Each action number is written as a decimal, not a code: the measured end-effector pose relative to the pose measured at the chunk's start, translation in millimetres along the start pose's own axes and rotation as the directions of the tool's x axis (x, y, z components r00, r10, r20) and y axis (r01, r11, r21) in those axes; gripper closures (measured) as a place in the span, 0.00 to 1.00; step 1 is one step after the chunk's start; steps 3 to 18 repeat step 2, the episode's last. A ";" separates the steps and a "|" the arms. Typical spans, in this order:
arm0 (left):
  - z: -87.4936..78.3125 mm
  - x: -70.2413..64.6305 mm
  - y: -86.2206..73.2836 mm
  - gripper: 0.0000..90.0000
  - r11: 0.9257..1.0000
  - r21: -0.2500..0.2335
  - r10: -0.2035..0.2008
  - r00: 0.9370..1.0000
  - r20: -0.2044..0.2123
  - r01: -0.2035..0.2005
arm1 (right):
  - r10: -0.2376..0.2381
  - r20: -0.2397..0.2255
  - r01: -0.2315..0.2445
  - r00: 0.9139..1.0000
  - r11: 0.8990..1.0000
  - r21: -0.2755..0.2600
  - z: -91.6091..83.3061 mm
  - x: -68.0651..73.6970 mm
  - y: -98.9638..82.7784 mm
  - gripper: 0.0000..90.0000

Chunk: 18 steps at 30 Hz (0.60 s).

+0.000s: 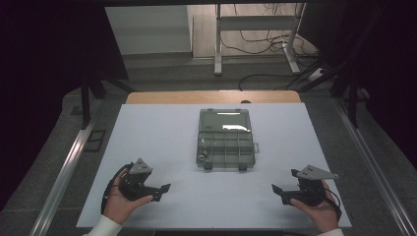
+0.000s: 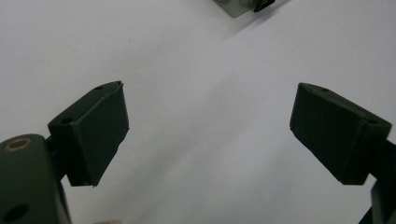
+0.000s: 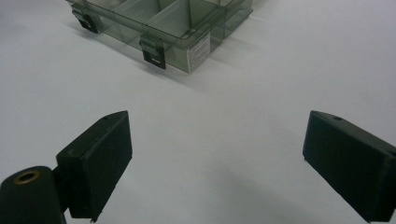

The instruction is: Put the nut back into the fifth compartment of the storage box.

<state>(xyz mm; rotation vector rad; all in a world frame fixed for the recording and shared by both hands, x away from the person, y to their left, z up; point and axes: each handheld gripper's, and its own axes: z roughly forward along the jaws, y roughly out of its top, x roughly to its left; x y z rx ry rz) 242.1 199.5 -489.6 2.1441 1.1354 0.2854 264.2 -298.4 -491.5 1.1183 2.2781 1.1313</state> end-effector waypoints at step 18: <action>0.4 1.0 -0.2 0.13 1.000 -0.001 -0.004 1.000 0.004 0.004 | 0.000 0.002 0.000 1.000 1.000 0.002 0.3 0.0 -0.3 0.09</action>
